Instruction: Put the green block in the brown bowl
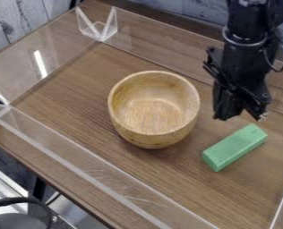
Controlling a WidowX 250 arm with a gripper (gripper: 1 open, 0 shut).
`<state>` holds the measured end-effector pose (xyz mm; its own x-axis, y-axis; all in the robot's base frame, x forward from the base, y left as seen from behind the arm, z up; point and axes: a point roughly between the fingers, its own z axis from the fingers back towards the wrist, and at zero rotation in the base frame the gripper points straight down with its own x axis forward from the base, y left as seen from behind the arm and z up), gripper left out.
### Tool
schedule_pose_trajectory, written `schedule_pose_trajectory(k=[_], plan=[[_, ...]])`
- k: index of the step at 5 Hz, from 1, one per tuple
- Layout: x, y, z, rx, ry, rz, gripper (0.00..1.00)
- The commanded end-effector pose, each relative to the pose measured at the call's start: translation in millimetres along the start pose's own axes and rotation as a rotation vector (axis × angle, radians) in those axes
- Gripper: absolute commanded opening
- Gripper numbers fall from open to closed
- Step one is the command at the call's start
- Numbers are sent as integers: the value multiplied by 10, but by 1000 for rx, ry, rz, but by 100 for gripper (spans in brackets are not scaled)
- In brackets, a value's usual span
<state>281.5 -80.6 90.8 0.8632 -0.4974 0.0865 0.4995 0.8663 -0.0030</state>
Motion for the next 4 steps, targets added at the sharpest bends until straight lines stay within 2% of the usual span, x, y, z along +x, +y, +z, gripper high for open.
schedule_pose_trajectory(k=[1, 4], plan=[[121, 26, 95, 8, -52, -2, 0], [158, 6, 40, -2, -55, -16, 0]])
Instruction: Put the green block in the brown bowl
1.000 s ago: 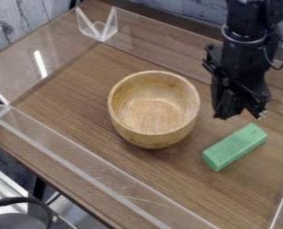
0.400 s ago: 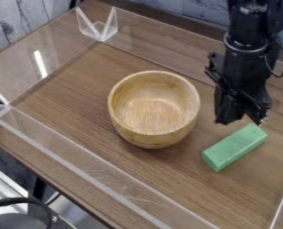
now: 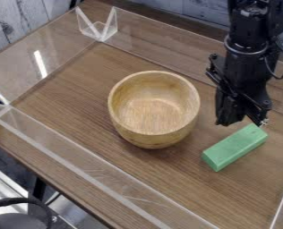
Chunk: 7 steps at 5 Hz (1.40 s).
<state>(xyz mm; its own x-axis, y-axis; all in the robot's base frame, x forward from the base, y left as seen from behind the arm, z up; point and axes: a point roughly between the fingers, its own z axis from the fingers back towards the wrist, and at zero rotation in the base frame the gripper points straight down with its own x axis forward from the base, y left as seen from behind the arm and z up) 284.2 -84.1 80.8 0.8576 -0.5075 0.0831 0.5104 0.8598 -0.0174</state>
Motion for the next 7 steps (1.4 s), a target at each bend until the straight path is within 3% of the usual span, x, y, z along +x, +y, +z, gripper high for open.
schedule_pose_trajectory(k=[1, 4, 5, 7], plan=[[132, 20, 144, 12, -60, -8, 0], [154, 16, 131, 7, -65, -17, 0], [157, 10, 60, -1, -58, -24, 100], [174, 9, -103, -16, -43, -37, 100]])
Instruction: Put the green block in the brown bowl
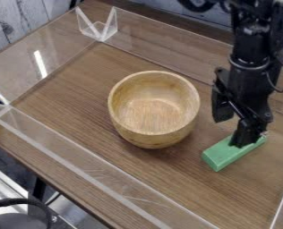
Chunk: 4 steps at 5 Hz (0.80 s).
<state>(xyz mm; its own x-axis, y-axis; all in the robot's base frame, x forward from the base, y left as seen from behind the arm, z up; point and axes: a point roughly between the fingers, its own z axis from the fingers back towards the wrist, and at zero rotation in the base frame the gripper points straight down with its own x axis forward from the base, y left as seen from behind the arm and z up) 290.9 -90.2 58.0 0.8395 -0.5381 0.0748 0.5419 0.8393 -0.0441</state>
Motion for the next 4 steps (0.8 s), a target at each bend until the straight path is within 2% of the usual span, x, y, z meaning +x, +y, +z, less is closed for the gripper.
schedule_pose_trajectory(k=[1, 3, 4], plan=[[108, 30, 35, 6, -42, -7, 100], [110, 38, -162, -17, -26, -18, 100], [94, 40, -235, -28, -23, -16, 0]])
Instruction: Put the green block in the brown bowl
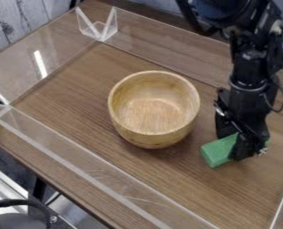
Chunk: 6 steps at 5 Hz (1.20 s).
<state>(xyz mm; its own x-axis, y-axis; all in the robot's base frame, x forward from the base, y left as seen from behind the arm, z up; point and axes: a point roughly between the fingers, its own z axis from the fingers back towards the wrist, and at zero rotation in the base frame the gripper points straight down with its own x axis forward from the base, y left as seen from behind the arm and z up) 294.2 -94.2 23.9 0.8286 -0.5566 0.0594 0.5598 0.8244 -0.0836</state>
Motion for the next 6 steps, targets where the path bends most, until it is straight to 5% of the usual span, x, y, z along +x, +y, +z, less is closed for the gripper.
schedule_pose_trajectory(k=[1, 6], plan=[[33, 29, 73, 5, -46, 2, 0], [-101, -136, 152, -14, -51, -22, 0]])
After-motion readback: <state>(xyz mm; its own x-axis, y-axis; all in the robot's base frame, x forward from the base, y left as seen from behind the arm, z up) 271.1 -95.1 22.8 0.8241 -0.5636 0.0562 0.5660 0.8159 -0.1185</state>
